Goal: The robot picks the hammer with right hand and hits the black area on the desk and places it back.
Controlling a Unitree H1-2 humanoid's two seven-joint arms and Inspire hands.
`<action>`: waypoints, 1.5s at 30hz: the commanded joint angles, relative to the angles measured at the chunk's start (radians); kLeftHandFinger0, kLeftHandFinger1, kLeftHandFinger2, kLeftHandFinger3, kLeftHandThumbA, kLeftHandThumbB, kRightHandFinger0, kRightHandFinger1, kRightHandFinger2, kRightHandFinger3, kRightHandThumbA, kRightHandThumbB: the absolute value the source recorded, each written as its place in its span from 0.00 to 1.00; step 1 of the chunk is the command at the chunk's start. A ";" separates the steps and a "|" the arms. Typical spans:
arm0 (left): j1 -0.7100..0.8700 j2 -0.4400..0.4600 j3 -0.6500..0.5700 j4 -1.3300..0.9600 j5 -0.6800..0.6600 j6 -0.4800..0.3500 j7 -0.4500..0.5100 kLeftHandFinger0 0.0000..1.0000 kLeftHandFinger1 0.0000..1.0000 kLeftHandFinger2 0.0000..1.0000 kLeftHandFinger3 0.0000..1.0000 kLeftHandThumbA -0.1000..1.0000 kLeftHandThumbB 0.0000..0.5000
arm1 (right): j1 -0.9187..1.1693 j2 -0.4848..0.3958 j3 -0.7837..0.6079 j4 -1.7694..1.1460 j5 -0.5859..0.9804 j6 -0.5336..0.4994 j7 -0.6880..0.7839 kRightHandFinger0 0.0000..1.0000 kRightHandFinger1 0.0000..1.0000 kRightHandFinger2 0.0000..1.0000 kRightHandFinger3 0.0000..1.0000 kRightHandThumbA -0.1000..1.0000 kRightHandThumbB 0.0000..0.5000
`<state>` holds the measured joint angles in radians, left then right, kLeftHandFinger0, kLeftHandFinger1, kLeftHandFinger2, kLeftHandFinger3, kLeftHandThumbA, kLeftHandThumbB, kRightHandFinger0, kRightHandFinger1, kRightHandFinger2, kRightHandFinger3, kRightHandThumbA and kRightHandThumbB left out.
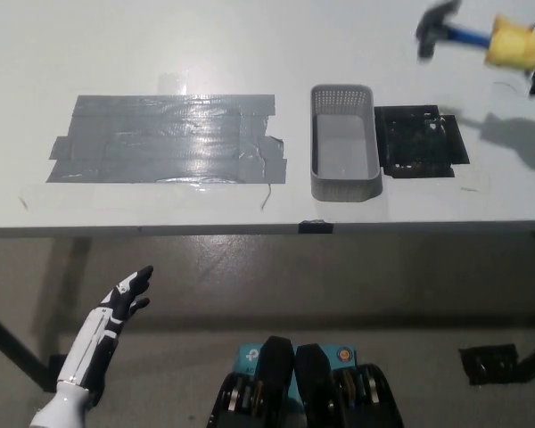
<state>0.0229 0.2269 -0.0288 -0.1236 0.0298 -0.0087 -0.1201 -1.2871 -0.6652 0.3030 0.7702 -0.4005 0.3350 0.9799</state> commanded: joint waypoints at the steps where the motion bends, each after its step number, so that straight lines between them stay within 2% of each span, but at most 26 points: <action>1: -0.019 0.011 0.011 -0.015 0.000 -0.013 -0.005 0.95 1.00 0.99 0.91 1.00 0.20 | -0.192 -0.085 -0.094 0.070 0.092 0.015 0.001 0.08 0.56 0.88 0.74 0.00 0.34; 2: -0.017 0.011 0.010 -0.018 0.003 -0.013 -0.005 0.95 1.00 0.98 0.90 1.00 0.19 | -0.193 -0.089 -0.079 0.074 0.067 -0.006 -0.012 0.18 0.66 1.00 0.77 0.00 0.36; 3: -0.015 0.013 0.008 -0.014 0.006 -0.019 -0.005 0.96 1.00 0.98 0.90 1.00 0.19 | -0.178 -0.094 -0.069 0.063 0.052 -0.038 -0.021 0.20 0.62 0.85 0.69 0.00 0.40; 4: -0.014 0.014 0.007 -0.012 0.007 -0.026 -0.007 0.96 1.00 0.98 0.90 1.00 0.18 | -0.155 -0.091 -0.056 0.039 0.035 -0.028 -0.028 0.08 0.54 0.84 0.67 0.00 0.37; 6: -0.014 0.011 0.003 -0.004 0.001 -0.035 -0.012 0.97 1.00 0.99 0.89 1.00 0.17 | -0.109 -0.082 -0.044 -0.009 0.031 0.009 -0.016 0.00 0.52 0.94 0.62 0.00 0.37; 8: -0.012 0.011 0.002 -0.006 0.000 -0.031 -0.013 0.97 1.00 0.99 0.90 1.00 0.20 | -0.067 -0.077 -0.010 -0.050 0.007 -0.004 -0.009 0.05 0.62 1.00 0.68 0.00 0.31; 9: -0.010 0.011 0.003 -0.008 0.001 -0.029 -0.011 0.97 1.00 0.99 0.89 1.00 0.23 | -0.048 -0.068 0.013 -0.049 0.002 -0.026 0.007 0.07 0.60 0.99 0.69 0.00 0.24; 10: -0.009 0.013 0.004 -0.010 0.000 -0.027 -0.011 0.97 1.00 0.99 0.89 1.00 0.23 | -0.039 -0.066 0.026 -0.060 -0.010 -0.025 -0.002 0.05 0.57 0.94 0.64 0.00 0.24; 12: -0.011 0.010 0.006 -0.013 0.003 -0.017 -0.007 0.97 1.00 0.99 0.90 1.00 0.22 | -0.014 -0.047 0.055 -0.016 -0.009 -0.083 0.001 0.09 0.65 1.00 0.79 0.00 0.15; 14: -0.012 0.007 0.005 -0.016 0.002 -0.011 -0.006 0.96 1.00 0.99 0.90 1.00 0.24 | 0.005 -0.032 0.074 0.005 -0.017 -0.071 -0.019 0.05 0.61 1.00 0.83 0.00 0.20; 15: -0.014 0.005 0.005 -0.010 -0.001 -0.016 -0.006 0.96 1.00 0.99 0.90 1.00 0.23 | 0.034 -0.010 0.108 0.020 -0.050 -0.068 -0.052 0.00 0.52 0.90 0.78 0.00 0.26; 19: -0.014 0.008 0.005 -0.013 0.012 -0.022 -0.002 0.94 1.00 0.98 0.90 1.00 0.25 | 0.081 0.038 0.150 0.098 -0.059 -0.104 -0.087 0.00 0.57 0.95 0.76 0.00 0.26; 23: -0.013 0.010 0.006 -0.021 0.011 -0.017 -0.004 0.94 1.00 0.98 0.90 1.00 0.24 | 0.124 0.058 0.205 0.082 -0.105 -0.113 -0.107 0.00 0.47 0.87 0.83 0.00 0.33; 24: -0.014 0.010 0.006 -0.022 0.013 -0.014 -0.002 0.94 1.00 0.98 0.90 1.00 0.24 | 0.129 0.064 0.211 0.084 -0.108 -0.112 -0.107 0.00 0.43 0.84 0.82 0.00 0.34; 27: -0.017 0.010 0.005 -0.020 0.011 -0.028 -0.004 0.93 1.00 0.97 0.89 1.00 0.20 | 0.146 0.076 0.227 0.099 -0.116 -0.141 -0.132 0.00 0.33 0.70 0.55 0.00 0.42; 28: -0.018 0.010 0.005 -0.021 0.011 -0.028 -0.005 0.93 1.00 0.96 0.89 1.00 0.20 | 0.144 0.086 0.226 0.120 -0.115 -0.124 -0.135 0.00 0.30 0.67 0.51 0.00 0.41; 31: -0.020 0.013 0.007 -0.018 0.008 -0.032 -0.006 0.93 1.00 0.95 0.88 1.00 0.19 | 0.142 0.085 0.226 0.105 -0.116 -0.120 -0.136 0.00 0.37 0.82 0.72 0.00 0.39; 33: -0.018 0.015 0.009 -0.026 0.009 -0.022 -0.006 0.94 1.00 0.95 0.88 1.00 0.21 | 0.119 0.086 0.234 0.128 -0.126 -0.133 -0.139 0.00 0.28 0.65 0.50 0.00 0.39; 34: -0.018 0.014 0.010 -0.027 0.007 -0.019 -0.005 0.94 1.00 0.95 0.88 1.00 0.21 | 0.111 0.081 0.234 0.129 -0.124 -0.142 -0.133 0.00 0.26 0.67 0.49 0.00 0.38; 36: -0.015 0.012 0.010 -0.026 0.009 -0.021 -0.003 0.94 1.00 0.95 0.88 1.00 0.22 | 0.103 0.076 0.236 0.134 -0.129 -0.161 -0.147 0.00 0.40 0.83 0.61 0.00 0.34; 38: -0.017 0.012 0.011 -0.026 0.002 -0.018 -0.006 0.94 1.00 0.95 0.88 1.00 0.23 | 0.078 0.077 0.195 0.156 -0.093 -0.131 -0.153 0.00 0.53 0.90 0.66 0.00 0.29; 40: -0.019 0.012 0.012 -0.023 -0.001 -0.017 -0.007 0.94 1.00 0.95 0.88 1.00 0.23 | 0.053 0.075 0.161 0.178 -0.067 -0.137 -0.162 0.00 0.60 0.96 0.78 0.00 0.21; 41: -0.018 0.012 0.012 -0.022 0.001 -0.018 -0.005 0.94 1.00 0.95 0.88 1.00 0.23 | 0.042 0.072 0.145 0.172 -0.059 -0.127 -0.166 0.00 0.56 0.93 0.87 0.00 0.21; 42: -0.017 0.014 0.011 -0.021 0.004 -0.018 -0.006 0.94 1.00 0.95 0.88 1.00 0.24 | 0.032 0.069 0.133 0.158 -0.063 -0.126 -0.184 0.02 0.59 0.97 0.99 0.00 0.22; 44: -0.014 0.015 0.008 -0.020 0.008 -0.023 -0.007 0.94 1.00 0.96 0.89 1.00 0.23 | 0.027 0.074 0.115 0.166 -0.059 -0.120 -0.190 0.02 0.58 1.00 0.99 0.00 0.22; 45: -0.013 0.014 0.007 -0.019 0.006 -0.026 -0.008 0.95 1.00 0.96 0.89 1.00 0.21 | 0.022 0.080 0.096 0.158 -0.051 -0.118 -0.208 0.12 0.67 1.00 1.00 0.00 0.26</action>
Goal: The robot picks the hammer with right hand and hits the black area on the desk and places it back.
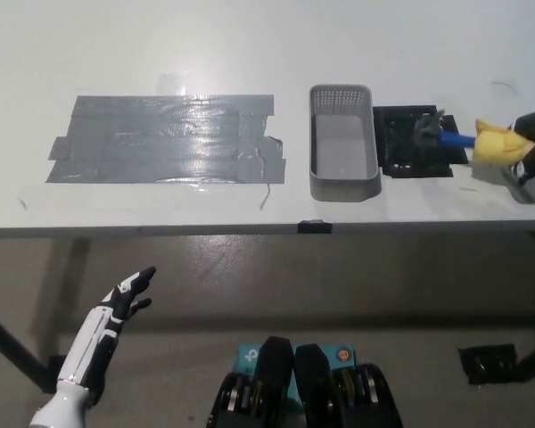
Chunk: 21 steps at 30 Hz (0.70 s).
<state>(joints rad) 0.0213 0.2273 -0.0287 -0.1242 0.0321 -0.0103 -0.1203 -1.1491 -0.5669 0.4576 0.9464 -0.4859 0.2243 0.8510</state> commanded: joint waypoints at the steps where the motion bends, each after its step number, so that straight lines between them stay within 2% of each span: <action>1: -0.011 0.013 0.007 -0.019 0.001 -0.023 -0.009 0.95 1.00 0.96 0.89 1.00 0.21 | -0.113 -0.012 -0.073 -0.019 0.037 -0.006 -0.097 0.12 0.68 1.00 1.00 0.00 0.28; 2: -0.010 0.012 0.007 -0.024 0.000 -0.014 -0.009 0.95 1.00 0.97 0.89 1.00 0.23 | -0.106 -0.001 -0.106 -0.023 0.054 0.008 -0.128 0.08 0.64 1.00 1.00 0.00 0.37; 3: -0.011 0.012 0.006 -0.023 0.000 -0.018 -0.010 0.96 1.00 0.96 0.88 1.00 0.23 | -0.101 0.005 -0.112 -0.023 0.046 0.003 -0.157 0.17 0.71 1.00 1.00 0.03 0.39; 4: -0.012 0.012 0.005 -0.021 0.005 -0.025 -0.007 0.96 1.00 0.96 0.88 1.00 0.22 | -0.089 0.014 -0.134 -0.045 0.050 0.006 -0.172 0.64 0.97 1.00 1.00 0.25 0.49; 6: -0.009 0.010 0.008 -0.021 0.001 -0.026 -0.006 0.95 1.00 0.95 0.87 1.00 0.24 | -0.074 0.031 -0.176 -0.051 0.085 0.018 -0.153 1.00 1.00 1.00 1.00 0.40 0.59; 7: -0.009 0.010 0.008 -0.022 0.001 -0.026 -0.006 0.95 1.00 0.95 0.87 1.00 0.24 | -0.072 0.033 -0.183 -0.053 0.084 0.020 -0.152 1.00 1.00 1.00 1.00 0.40 0.59; 8: -0.011 0.014 0.007 -0.027 0.004 -0.023 -0.008 0.94 1.00 0.95 0.87 1.00 0.22 | -0.061 0.044 -0.188 -0.052 0.070 0.023 -0.191 1.00 1.00 1.00 1.00 0.54 0.80; 9: -0.013 0.014 0.007 -0.031 0.003 -0.021 -0.009 0.93 1.00 0.94 0.88 1.00 0.20 | -0.057 0.049 -0.188 -0.045 0.062 0.012 -0.206 1.00 1.00 1.00 1.00 0.60 0.82; 10: -0.016 0.013 0.007 -0.032 0.002 -0.020 -0.009 0.93 1.00 0.94 0.88 1.00 0.20 | -0.059 0.049 -0.190 -0.044 0.061 0.011 -0.208 1.00 1.00 1.00 1.00 0.62 0.83; 13: -0.018 0.016 0.011 -0.037 -0.002 -0.009 -0.010 0.92 1.00 0.94 0.88 1.00 0.23 | -0.057 0.064 -0.209 -0.021 0.080 -0.005 -0.236 1.00 1.00 1.00 1.00 0.64 0.85; 19: -0.024 0.018 0.009 -0.028 -0.001 -0.026 -0.011 0.94 1.00 0.94 0.88 1.00 0.21 | -0.050 0.063 -0.224 -0.004 0.096 -0.057 -0.254 1.00 1.00 1.00 1.00 0.68 0.89; 21: -0.026 0.017 0.008 -0.029 0.003 -0.024 -0.009 0.94 1.00 0.93 0.88 1.00 0.24 | -0.054 0.058 -0.225 0.001 0.097 -0.081 -0.269 1.00 1.00 1.00 1.00 0.70 0.91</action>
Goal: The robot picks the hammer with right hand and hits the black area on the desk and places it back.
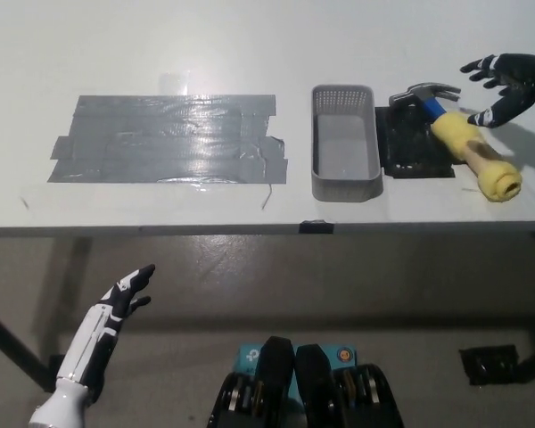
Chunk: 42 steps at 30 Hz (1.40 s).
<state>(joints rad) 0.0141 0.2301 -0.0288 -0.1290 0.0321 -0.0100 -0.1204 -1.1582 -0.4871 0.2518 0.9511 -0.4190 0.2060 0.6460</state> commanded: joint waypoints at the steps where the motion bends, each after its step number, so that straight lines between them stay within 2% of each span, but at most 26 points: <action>1: -0.019 0.014 0.008 -0.021 0.001 -0.028 -0.009 0.94 1.00 0.93 0.88 1.00 0.25 | -0.041 -0.026 -0.023 -0.015 0.026 -0.079 -0.091 1.00 1.00 1.00 1.00 0.70 0.94; 2: -0.019 0.014 0.008 -0.020 -0.003 -0.028 -0.011 0.95 1.00 0.93 0.88 1.00 0.26 | -0.036 -0.030 -0.039 -0.035 0.037 -0.081 -0.107 1.00 1.00 1.00 1.00 0.68 0.91; 4: -0.021 0.012 0.010 -0.020 -0.011 -0.031 -0.012 0.95 1.00 0.93 0.87 1.00 0.22 | -0.023 -0.049 -0.062 -0.121 0.037 -0.049 -0.121 1.00 1.00 1.00 1.00 0.69 0.77; 6: -0.023 0.015 0.009 -0.018 -0.005 -0.038 -0.011 0.93 1.00 0.94 0.89 1.00 0.20 | -0.015 -0.071 -0.127 -0.198 0.069 -0.072 -0.173 1.00 1.00 1.00 1.00 0.82 0.81; 8: -0.023 0.013 0.010 -0.020 -0.009 -0.036 -0.011 0.93 1.00 0.95 0.91 1.00 0.19 | -0.008 -0.074 -0.174 -0.233 0.096 -0.110 -0.203 1.00 1.00 1.00 1.00 0.85 0.80; 9: -0.023 0.013 0.011 -0.020 -0.008 -0.037 -0.009 0.93 1.00 0.96 0.93 1.00 0.20 | -0.011 -0.072 -0.207 -0.251 0.113 -0.115 -0.227 1.00 1.00 1.00 1.00 0.87 0.87; 10: -0.031 0.013 0.009 -0.021 0.000 -0.032 -0.007 0.95 1.00 0.99 0.96 1.00 0.19 | -0.001 -0.086 -0.225 -0.334 0.083 -0.134 -0.273 1.00 1.00 1.00 1.00 0.97 0.93; 11: -0.038 0.015 0.008 -0.020 0.004 -0.028 -0.007 0.97 1.00 1.00 1.00 1.00 0.19 | 0.017 -0.093 -0.244 -0.429 0.084 -0.131 -0.272 1.00 1.00 1.00 1.00 1.00 0.96; 13: -0.049 0.021 0.011 -0.011 0.005 -0.035 -0.009 1.00 1.00 1.00 1.00 1.00 0.19 | 0.090 -0.081 -0.308 -0.699 0.132 -0.082 -0.245 1.00 1.00 1.00 1.00 0.99 0.79; 19: -0.077 0.017 0.016 0.002 -0.023 -0.042 -0.016 1.00 1.00 1.00 1.00 1.00 0.15 | 0.324 0.001 -0.420 -1.223 0.275 0.013 -0.221 1.00 1.00 1.00 1.00 0.98 0.85; 23: -0.093 0.017 0.017 0.001 -0.044 -0.028 -0.027 1.00 1.00 1.00 1.00 1.00 0.13 | 0.553 0.078 -0.397 -1.496 0.308 -0.010 -0.238 1.00 1.00 1.00 1.00 0.99 0.79; 25: -0.107 0.010 0.017 0.009 -0.039 -0.031 -0.020 1.00 1.00 1.00 1.00 1.00 0.18 | 0.663 0.130 -0.382 -1.584 0.333 -0.027 -0.260 1.00 1.00 1.00 1.00 0.97 0.74; 27: -0.112 0.007 0.016 0.008 -0.039 -0.027 -0.018 1.00 1.00 1.00 1.00 1.00 0.20 | 0.752 0.177 -0.371 -1.633 0.326 -0.046 -0.286 1.00 1.00 1.00 1.00 0.96 0.75; 31: -0.121 -0.001 0.018 0.005 -0.052 -0.020 -0.020 1.00 1.00 1.00 1.00 1.00 0.22 | 0.957 0.272 -0.344 -1.614 0.311 -0.170 -0.337 1.00 1.00 1.00 1.00 0.95 0.69; 33: -0.115 -0.003 0.019 0.000 -0.048 -0.011 -0.015 1.00 1.00 1.00 1.00 1.00 0.27 | 1.034 0.319 -0.332 -1.534 0.290 -0.253 -0.363 1.00 1.00 1.00 1.00 0.96 0.58; 36: -0.100 0.000 0.019 -0.007 -0.043 -0.003 -0.015 1.00 1.00 1.00 1.00 1.00 0.26 | 1.096 0.377 -0.335 -1.419 0.277 -0.330 -0.399 1.00 1.00 1.00 1.00 0.96 0.56; 37: -0.096 0.000 0.019 -0.009 -0.040 -0.004 -0.013 1.00 1.00 1.00 1.00 1.00 0.24 | 1.107 0.387 -0.336 -1.388 0.271 -0.351 -0.405 1.00 1.00 1.00 1.00 0.92 0.55; 38: -0.089 -0.001 0.017 -0.009 -0.037 -0.010 -0.012 1.00 1.00 1.00 1.00 1.00 0.22 | 1.125 0.409 -0.340 -1.327 0.261 -0.373 -0.419 1.00 1.00 1.00 1.00 0.97 0.52; 39: -0.086 -0.001 0.017 -0.010 -0.037 -0.012 -0.013 1.00 1.00 1.00 1.00 1.00 0.23 | 1.131 0.414 -0.341 -1.324 0.259 -0.377 -0.419 1.00 1.00 1.00 1.00 0.97 0.52; 40: -0.079 -0.003 0.015 -0.008 -0.038 -0.018 -0.013 1.00 1.00 1.00 1.00 1.00 0.21 | 1.141 0.432 -0.346 -1.265 0.242 -0.399 -0.440 1.00 1.00 1.00 1.00 0.96 0.43; 41: -0.074 -0.005 0.014 -0.005 -0.038 -0.026 -0.013 1.00 1.00 1.00 1.00 1.00 0.21 | 1.144 0.436 -0.348 -1.234 0.233 -0.418 -0.448 1.00 1.00 1.00 1.00 0.96 0.41; 42: -0.069 -0.004 0.013 -0.006 -0.035 -0.025 -0.013 1.00 1.00 1.00 1.00 1.00 0.26 | 1.138 0.443 -0.350 -1.159 0.230 -0.447 -0.459 1.00 1.00 1.00 1.00 0.95 0.35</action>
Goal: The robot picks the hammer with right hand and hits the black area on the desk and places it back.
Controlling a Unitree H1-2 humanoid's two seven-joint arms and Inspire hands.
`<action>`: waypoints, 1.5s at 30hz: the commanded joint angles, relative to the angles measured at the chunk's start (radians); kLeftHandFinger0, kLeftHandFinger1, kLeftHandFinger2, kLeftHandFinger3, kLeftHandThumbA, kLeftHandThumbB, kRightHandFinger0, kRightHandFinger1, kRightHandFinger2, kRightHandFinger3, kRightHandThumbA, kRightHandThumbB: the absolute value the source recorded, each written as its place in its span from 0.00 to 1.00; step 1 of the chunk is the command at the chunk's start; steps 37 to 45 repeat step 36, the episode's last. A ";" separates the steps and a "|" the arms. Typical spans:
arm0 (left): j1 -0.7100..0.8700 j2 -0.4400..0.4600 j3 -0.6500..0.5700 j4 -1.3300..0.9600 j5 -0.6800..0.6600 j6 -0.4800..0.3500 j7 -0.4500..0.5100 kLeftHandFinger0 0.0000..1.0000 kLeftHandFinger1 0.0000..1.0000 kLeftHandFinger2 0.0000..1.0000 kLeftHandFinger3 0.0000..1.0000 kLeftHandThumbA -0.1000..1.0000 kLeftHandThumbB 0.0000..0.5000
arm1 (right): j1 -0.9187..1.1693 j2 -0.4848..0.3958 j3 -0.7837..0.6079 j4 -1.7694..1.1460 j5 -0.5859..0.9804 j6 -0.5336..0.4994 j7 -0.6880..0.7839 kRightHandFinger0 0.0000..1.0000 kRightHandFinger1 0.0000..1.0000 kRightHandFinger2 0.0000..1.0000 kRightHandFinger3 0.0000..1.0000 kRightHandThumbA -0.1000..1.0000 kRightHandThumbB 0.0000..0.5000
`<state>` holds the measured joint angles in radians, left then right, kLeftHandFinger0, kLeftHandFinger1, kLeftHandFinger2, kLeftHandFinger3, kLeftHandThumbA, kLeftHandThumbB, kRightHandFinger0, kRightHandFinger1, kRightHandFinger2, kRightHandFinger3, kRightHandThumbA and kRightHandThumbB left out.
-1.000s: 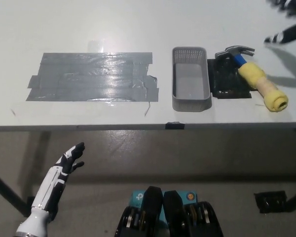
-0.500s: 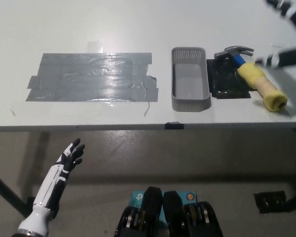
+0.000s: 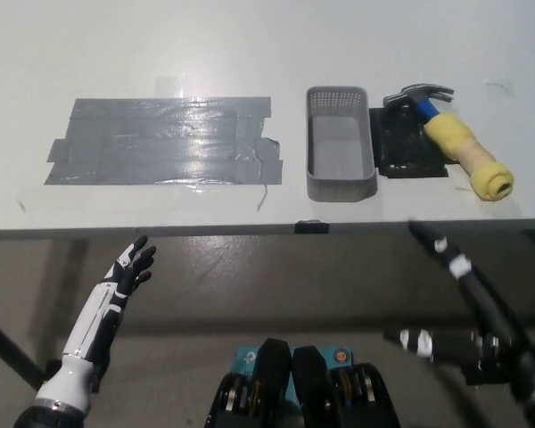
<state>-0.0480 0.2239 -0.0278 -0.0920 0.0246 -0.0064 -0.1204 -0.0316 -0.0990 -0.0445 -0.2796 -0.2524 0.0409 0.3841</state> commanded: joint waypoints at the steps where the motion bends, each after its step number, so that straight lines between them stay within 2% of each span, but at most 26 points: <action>1: 0.002 0.002 0.011 -0.046 -0.026 -0.030 -0.012 1.00 1.00 1.00 1.00 1.00 0.26 | 0.017 0.058 -0.054 0.083 0.064 -0.292 -0.198 1.00 1.00 1.00 1.00 0.94 0.34; 2: 0.006 0.003 0.013 -0.041 -0.029 -0.039 -0.013 1.00 1.00 1.00 1.00 1.00 0.24 | 0.013 0.058 -0.051 0.126 0.050 -0.287 -0.203 1.00 1.00 1.00 1.00 0.97 0.41; 4: 0.012 0.006 0.015 -0.044 -0.026 -0.038 -0.011 1.00 1.00 1.00 1.00 1.00 0.23 | 0.007 0.059 -0.048 0.159 0.038 -0.292 -0.211 1.00 1.00 1.00 1.00 0.96 0.43; 10: 0.020 0.006 0.016 -0.050 -0.023 -0.041 -0.010 1.00 1.00 1.00 1.00 1.00 0.20 | 0.005 0.045 -0.040 0.202 0.072 -0.285 -0.201 1.00 1.00 1.00 1.00 0.91 0.43; 13: 0.029 0.007 0.015 -0.052 -0.016 -0.041 -0.008 1.00 1.00 1.00 1.00 1.00 0.22 | 0.011 0.039 -0.032 0.210 0.076 -0.292 -0.208 1.00 1.00 1.00 1.00 0.90 0.42; 14: 0.032 0.007 0.014 -0.053 -0.012 -0.041 -0.007 1.00 1.00 1.00 1.00 1.00 0.24 | 0.014 0.039 -0.030 0.213 0.078 -0.287 -0.210 1.00 1.00 1.00 1.00 0.90 0.46; 22: 0.042 0.010 0.009 -0.047 0.014 -0.062 -0.001 1.00 1.00 1.00 1.00 1.00 0.19 | 0.027 0.022 -0.001 0.203 0.057 -0.288 -0.222 1.00 1.00 1.00 1.00 0.85 0.42; 24: 0.046 0.010 0.009 -0.050 0.019 -0.054 -0.001 1.00 1.00 1.00 1.00 1.00 0.24 | 0.031 0.020 0.005 0.198 0.064 -0.279 -0.222 1.00 1.00 1.00 1.00 0.82 0.42; 32: 0.050 0.006 0.009 -0.052 0.018 -0.048 0.000 1.00 1.00 1.00 1.00 1.00 0.28 | 0.036 0.006 0.015 0.184 0.072 -0.263 -0.227 1.00 1.00 1.00 1.00 0.81 0.40; 34: 0.048 0.007 0.008 -0.051 0.018 -0.050 -0.001 1.00 1.00 1.00 1.00 1.00 0.27 | 0.037 0.006 0.017 0.181 0.081 -0.261 -0.224 1.00 1.00 1.00 1.00 0.79 0.37; 45: 0.049 0.007 0.008 -0.054 0.021 -0.045 0.000 1.00 1.00 1.00 1.00 1.00 0.27 | 0.038 0.005 0.020 0.182 0.082 -0.265 -0.225 1.00 1.00 1.00 1.00 0.78 0.36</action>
